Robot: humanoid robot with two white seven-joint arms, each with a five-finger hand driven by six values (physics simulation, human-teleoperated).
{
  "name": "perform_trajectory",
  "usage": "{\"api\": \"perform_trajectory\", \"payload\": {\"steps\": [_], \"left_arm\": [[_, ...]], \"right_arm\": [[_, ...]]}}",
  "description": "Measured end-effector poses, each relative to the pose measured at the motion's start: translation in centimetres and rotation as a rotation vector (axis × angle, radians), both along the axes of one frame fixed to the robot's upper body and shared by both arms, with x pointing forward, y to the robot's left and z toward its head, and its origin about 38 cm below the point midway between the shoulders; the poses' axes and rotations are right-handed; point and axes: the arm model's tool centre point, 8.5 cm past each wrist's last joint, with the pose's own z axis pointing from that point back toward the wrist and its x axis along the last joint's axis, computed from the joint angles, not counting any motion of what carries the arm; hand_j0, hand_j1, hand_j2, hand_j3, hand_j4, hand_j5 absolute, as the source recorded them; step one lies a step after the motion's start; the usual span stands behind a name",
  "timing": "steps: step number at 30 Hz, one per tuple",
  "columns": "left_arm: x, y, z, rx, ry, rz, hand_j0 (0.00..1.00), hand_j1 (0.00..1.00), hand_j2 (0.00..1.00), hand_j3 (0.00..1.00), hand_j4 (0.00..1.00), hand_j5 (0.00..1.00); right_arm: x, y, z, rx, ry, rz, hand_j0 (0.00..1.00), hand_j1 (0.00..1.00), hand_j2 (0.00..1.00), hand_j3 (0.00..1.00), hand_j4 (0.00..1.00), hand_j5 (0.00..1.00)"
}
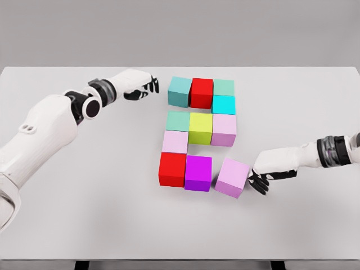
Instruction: Assemble the squares on the desktop into the number 2
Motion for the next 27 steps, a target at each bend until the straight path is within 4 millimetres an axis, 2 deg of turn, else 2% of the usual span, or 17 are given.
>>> {"api": "perform_trajectory", "payload": {"steps": [20,27], "left_arm": [[-0.4,-2.1,-0.1,-0.008,-0.002,-0.043,0.52,0.52,0.52,0.52,0.52,0.52],[-0.6,-2.5,-0.1,-0.014,-0.004,-0.056,0.52,0.52,0.52,0.52,0.52,0.52]], "right_arm": [[0.3,0.8,0.2,0.011,-0.007,0.012,0.16,0.16,0.16,0.16,0.16,0.16],[0.7,0.1,-0.1,0.0,-0.005,-0.011,0.16,0.16,0.16,0.16,0.16,0.16]]}}
